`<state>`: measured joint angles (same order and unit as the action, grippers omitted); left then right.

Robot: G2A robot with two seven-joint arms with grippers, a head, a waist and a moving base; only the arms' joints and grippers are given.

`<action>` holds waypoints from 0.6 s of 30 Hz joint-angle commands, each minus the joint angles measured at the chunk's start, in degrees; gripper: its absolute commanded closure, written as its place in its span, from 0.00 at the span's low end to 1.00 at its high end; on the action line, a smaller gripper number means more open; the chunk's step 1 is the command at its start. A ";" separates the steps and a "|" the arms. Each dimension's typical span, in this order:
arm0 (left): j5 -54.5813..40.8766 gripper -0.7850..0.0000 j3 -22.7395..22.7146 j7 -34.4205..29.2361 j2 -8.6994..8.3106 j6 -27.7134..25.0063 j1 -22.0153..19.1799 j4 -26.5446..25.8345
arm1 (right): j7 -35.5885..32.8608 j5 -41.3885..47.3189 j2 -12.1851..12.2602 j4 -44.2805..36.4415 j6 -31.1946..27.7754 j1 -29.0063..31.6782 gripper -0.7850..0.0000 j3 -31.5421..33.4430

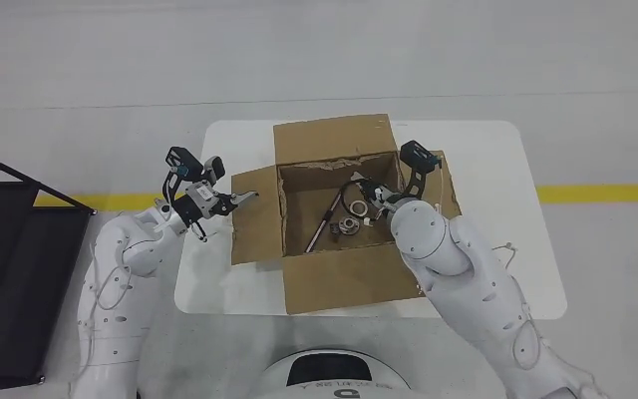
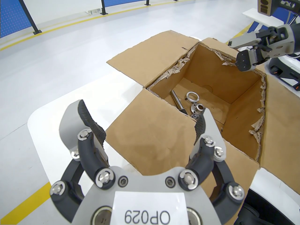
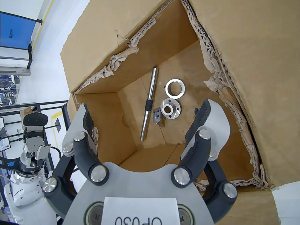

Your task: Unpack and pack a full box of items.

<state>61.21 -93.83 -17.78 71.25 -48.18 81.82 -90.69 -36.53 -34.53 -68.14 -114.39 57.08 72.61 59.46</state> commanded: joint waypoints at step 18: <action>0.00 0.00 0.00 0.00 0.00 0.00 0.00 0.00 | 0.77 -13.20 -0.39 -1.44 -3.76 -0.71 0.00 -11.49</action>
<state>61.21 -93.83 -17.78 71.25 -48.18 81.82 -90.69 -35.43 -45.57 -68.35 -116.23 52.77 72.58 49.82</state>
